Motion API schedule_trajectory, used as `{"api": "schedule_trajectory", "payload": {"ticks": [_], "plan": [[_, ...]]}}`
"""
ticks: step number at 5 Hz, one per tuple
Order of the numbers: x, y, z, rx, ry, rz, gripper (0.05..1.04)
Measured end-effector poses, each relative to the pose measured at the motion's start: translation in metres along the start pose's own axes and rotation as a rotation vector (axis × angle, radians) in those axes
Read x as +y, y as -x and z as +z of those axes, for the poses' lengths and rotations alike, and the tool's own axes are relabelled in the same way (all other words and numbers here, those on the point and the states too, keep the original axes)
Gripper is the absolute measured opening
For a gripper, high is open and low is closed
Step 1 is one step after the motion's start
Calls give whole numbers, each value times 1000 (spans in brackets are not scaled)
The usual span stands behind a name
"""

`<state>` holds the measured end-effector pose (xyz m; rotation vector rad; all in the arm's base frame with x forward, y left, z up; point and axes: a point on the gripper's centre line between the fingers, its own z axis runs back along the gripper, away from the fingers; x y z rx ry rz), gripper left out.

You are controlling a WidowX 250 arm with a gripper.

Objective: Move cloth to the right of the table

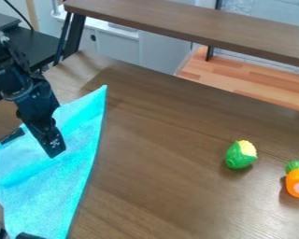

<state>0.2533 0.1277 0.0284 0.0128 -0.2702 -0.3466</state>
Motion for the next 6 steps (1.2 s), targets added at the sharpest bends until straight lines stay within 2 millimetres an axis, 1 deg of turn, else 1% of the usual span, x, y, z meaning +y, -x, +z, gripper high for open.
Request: {"api": "schedule_trajectory", "payload": {"ticks": [1, 2, 3, 5, 6], "plan": [[4, 9, -15, 55, -21, -5, 998], [3, 10, -29, 90, -31, -23, 998], [-5, 7, -38, 106, -23, -33, 998], [-15, -20, -47, 103, -15, -7, 999], [-30, -47, -54, 95, -23, 2, 999]]}}
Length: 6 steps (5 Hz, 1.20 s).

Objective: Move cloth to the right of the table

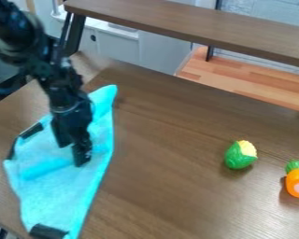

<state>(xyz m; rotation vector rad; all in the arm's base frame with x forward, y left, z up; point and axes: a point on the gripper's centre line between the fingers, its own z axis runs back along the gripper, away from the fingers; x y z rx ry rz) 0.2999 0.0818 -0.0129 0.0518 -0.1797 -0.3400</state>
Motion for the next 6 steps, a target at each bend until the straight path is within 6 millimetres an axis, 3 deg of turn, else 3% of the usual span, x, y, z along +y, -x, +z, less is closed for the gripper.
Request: {"api": "schedule_trajectory", "payload": {"ticks": [1, 3, 4, 5, 6], "plan": [[-15, -21, -3, -6, 8, 18, 1000], [-72, -62, -3, 2, 91, 43, 1001], [-86, -77, -2, 6, 112, 68, 1001], [-85, -84, -4, 5, 102, 92, 1001], [-74, -78, -6, 8, 78, 98, 999]]}}
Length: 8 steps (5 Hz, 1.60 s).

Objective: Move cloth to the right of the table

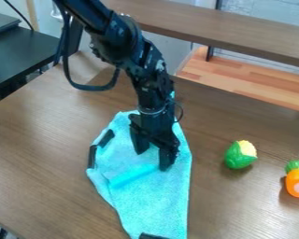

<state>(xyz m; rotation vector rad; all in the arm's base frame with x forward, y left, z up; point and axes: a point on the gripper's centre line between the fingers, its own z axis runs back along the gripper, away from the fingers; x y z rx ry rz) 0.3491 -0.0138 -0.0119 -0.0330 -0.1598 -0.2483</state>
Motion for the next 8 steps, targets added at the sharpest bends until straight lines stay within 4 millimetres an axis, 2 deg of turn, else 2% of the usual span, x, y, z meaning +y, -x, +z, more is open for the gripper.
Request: {"api": "schedule_trajectory", "payload": {"ticks": [1, 2, 5, 7, 8], "plan": [[19, 13, 0, 0, -39, -4, 999], [45, 34, 3, -7, -77, 0, 999], [120, 111, 18, 20, -108, 41, 1000], [125, 113, 16, 25, -127, 28, 1000], [115, 96, 14, 23, -158, 17, 1001]]}}
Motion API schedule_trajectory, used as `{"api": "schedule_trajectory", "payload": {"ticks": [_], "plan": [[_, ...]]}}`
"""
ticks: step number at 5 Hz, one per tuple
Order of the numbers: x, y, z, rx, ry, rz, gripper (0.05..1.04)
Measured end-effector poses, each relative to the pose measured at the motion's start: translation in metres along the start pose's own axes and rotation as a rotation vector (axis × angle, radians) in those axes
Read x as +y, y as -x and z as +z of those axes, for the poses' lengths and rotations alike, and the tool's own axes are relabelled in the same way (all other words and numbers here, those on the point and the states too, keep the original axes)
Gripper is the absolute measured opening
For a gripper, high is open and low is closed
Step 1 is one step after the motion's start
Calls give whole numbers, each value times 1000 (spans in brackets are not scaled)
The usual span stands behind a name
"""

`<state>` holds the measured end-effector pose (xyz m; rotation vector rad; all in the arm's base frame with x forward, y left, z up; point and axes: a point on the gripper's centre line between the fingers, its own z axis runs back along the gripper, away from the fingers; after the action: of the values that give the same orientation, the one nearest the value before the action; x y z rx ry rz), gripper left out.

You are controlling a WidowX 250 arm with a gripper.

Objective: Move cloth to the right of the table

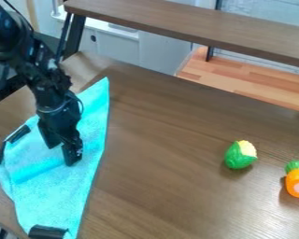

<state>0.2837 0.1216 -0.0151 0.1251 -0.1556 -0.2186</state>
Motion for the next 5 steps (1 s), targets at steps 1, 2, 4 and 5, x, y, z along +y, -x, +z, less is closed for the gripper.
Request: {"api": "schedule_trajectory", "payload": {"ticks": [1, 2, 4, 5], "plan": [[-9, -25, -1, -28, -4, 29, 1001], [-19, -43, -2, -31, 22, 69, 1001], [-62, -87, -3, -44, 89, 104, 1001], [-87, -108, -2, -23, 137, 123, 1002]]}}
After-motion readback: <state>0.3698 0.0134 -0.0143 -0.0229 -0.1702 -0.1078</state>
